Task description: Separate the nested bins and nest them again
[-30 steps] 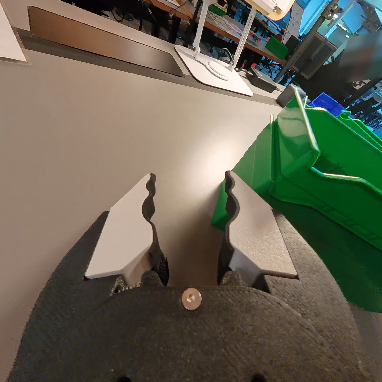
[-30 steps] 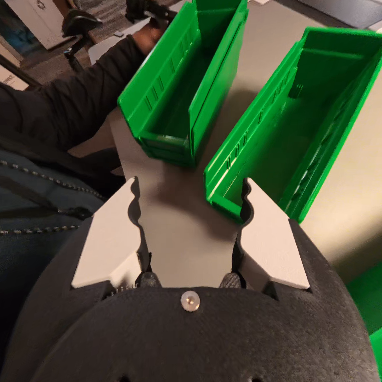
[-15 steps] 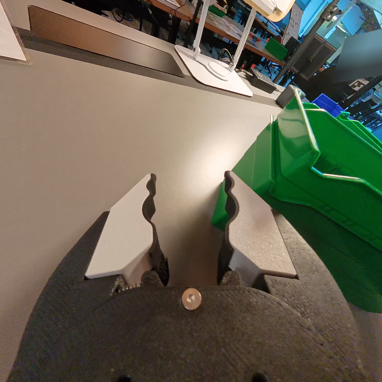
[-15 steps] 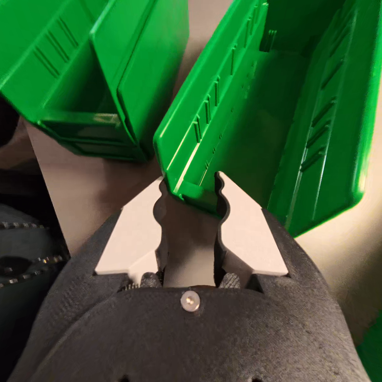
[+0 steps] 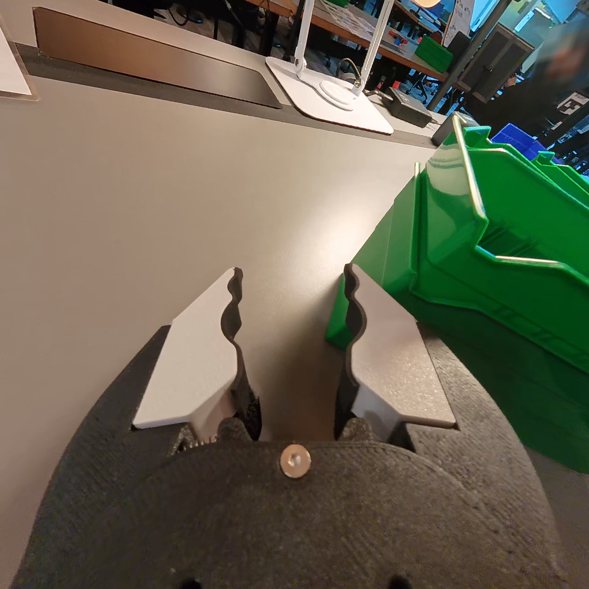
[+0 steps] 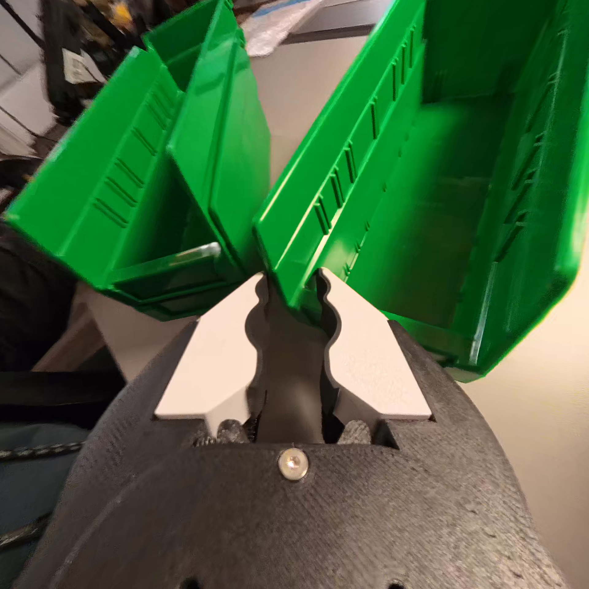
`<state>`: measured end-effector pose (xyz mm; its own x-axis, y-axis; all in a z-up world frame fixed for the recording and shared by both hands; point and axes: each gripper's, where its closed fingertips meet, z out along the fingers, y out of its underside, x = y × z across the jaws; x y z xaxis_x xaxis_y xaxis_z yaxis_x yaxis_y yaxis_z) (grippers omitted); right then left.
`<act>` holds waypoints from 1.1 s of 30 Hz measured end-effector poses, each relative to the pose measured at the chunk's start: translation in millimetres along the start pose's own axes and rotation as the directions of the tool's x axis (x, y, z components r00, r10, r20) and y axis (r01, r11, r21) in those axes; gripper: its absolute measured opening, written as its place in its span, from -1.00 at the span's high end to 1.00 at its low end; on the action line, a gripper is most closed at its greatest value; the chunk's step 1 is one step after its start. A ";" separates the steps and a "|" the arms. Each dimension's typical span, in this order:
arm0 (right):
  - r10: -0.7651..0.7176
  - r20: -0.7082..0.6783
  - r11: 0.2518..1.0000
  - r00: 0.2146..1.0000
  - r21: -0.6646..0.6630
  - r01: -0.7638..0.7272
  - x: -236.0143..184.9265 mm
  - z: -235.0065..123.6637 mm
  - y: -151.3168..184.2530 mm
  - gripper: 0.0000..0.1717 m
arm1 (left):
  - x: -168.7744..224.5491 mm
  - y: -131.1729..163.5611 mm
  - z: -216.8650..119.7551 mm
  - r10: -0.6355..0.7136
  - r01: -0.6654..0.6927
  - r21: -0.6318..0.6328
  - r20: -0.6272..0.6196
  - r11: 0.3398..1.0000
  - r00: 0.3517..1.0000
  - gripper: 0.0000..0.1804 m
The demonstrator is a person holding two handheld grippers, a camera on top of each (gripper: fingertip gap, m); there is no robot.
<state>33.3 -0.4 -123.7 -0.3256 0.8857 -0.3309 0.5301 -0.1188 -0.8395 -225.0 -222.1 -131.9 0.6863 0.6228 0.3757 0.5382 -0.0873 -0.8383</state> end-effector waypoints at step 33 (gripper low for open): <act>-0.136 -0.089 0.944 0.987 0.292 0.156 10.8 -71.5 -60.9 0.30 | -2.5 -1.3 -2.9 -0.038 0.038 0.017 -0.009 0.999 0.999 0.27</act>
<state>53.5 48.5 -45.4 -0.3239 0.9299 -0.1745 0.2212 -0.1049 -0.9696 -226.0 -225.8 -130.6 0.6701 0.6183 0.4106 0.5553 -0.0506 -0.8301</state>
